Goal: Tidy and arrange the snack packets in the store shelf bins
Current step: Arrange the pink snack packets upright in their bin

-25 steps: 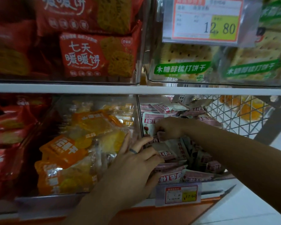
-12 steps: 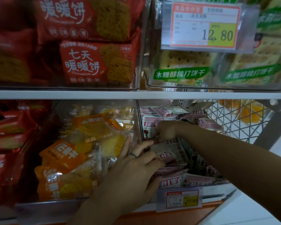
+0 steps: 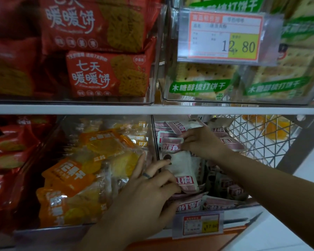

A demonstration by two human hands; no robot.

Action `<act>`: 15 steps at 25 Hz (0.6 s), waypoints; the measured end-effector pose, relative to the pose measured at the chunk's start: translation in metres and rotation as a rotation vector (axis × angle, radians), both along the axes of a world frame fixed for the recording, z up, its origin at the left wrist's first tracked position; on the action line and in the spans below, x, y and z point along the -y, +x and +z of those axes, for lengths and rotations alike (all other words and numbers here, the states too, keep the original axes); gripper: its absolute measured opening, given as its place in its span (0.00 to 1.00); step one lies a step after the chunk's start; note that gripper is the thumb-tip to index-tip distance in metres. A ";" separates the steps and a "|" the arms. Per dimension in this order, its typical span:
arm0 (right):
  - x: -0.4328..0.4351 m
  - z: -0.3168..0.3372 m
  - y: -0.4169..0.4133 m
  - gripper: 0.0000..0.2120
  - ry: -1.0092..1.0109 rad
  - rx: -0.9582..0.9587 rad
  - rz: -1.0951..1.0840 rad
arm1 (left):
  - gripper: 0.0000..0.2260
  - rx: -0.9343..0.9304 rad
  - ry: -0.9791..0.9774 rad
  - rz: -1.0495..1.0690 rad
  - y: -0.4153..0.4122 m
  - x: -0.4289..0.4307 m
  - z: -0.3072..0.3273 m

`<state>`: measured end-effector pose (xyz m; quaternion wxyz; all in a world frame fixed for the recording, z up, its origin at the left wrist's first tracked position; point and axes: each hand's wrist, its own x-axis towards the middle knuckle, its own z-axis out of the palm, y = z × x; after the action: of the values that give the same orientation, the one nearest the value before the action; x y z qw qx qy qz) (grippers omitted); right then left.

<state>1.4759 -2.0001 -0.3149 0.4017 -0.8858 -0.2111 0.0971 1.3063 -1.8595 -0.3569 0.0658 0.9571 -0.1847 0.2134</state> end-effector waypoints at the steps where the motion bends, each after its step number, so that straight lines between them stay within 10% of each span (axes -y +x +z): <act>1: 0.004 0.002 -0.002 0.06 0.049 0.005 -0.031 | 0.12 0.002 0.005 -0.001 0.000 0.000 0.000; 15: 0.022 0.024 -0.014 0.09 0.089 -0.068 -0.124 | 0.15 0.169 -0.272 -0.025 -0.009 -0.005 0.026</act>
<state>1.4619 -2.0220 -0.2904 0.4528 -0.8747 -0.1462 0.0926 1.2975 -1.8540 -0.3313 0.1815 0.9156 -0.1709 0.3153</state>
